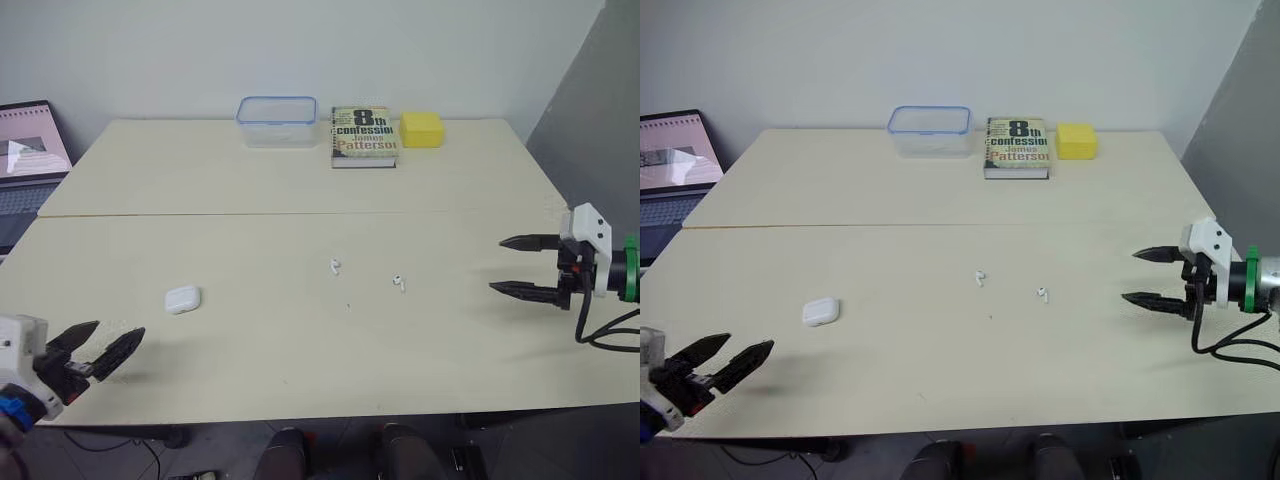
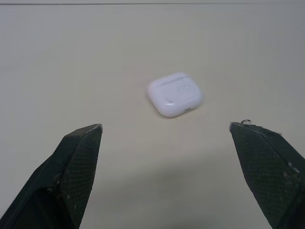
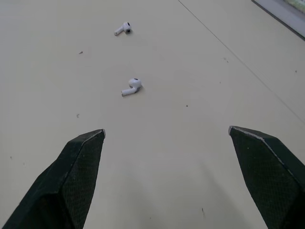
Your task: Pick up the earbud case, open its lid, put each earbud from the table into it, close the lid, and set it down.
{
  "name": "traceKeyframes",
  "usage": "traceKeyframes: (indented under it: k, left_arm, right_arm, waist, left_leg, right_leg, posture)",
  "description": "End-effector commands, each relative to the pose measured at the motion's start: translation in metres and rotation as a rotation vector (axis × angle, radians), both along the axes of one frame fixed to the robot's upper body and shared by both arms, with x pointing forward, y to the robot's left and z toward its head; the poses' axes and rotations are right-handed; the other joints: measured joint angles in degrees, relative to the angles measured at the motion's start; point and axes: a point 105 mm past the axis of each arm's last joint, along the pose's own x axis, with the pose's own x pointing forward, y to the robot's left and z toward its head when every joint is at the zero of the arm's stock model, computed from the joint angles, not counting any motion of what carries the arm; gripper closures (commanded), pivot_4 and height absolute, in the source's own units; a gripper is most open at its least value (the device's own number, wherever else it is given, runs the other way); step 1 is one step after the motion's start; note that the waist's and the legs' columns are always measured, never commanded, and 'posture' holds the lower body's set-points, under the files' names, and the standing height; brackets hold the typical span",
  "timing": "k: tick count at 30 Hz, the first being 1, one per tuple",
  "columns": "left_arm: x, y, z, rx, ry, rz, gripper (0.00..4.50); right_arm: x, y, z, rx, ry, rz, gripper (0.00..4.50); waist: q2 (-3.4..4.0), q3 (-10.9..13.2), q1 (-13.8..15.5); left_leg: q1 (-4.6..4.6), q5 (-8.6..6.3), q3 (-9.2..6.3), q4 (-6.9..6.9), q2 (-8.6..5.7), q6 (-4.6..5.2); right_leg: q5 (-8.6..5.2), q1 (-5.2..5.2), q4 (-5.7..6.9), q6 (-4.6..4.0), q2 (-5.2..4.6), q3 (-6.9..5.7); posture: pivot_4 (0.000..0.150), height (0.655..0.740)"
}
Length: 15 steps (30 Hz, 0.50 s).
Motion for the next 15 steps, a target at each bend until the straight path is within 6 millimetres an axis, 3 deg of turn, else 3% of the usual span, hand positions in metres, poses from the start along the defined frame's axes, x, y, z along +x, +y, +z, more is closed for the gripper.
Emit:
traceKeyframes:
  k: [1, 10, 15]
  left_arm:
    - [0.013, -0.016, -0.005, 0.013, -0.012, 0.037, 0.0]
    - [0.036, -0.044, -0.027, -0.058, -0.005, 0.167, 0.0]
    - [0.044, -0.047, -0.027, -0.05, -0.01, 0.195, 0.0]
  right_arm:
    - [-0.003, 0.023, 0.021, 0.023, -0.062, 0.079, 0.14]
    - [-0.014, 0.095, 0.059, 0.182, -0.047, 0.323, 0.14]
    - [-0.006, 0.119, 0.061, 0.172, -0.011, 0.445, 0.14]
  waist:
    - [-0.05, 0.0, 0.04]
    - [-0.07, 0.0, -0.01]
    - [-0.07, 0.0, 0.05]
  left_leg:
    - [0.0, 0.0, -0.01, 0.01, 0.0, 0.0]
    - [-0.03, 0.0, -0.07, 0.02, -0.02, 0.0]
    - [-0.06, 0.0, -0.09, 0.03, -0.03, 0.0]
  right_leg:
    - [0.01, 0.02, 0.0, 0.02, 0.01, 0.0]
    - [0.06, 0.01, 0.0, 0.09, 0.1, 0.0]
    - [0.06, 0.0, -0.02, 0.09, 0.11, -0.02]
  posture:
    - [0.15, 0.74]
    - [0.15, 0.74]
    - [0.15, 0.74]
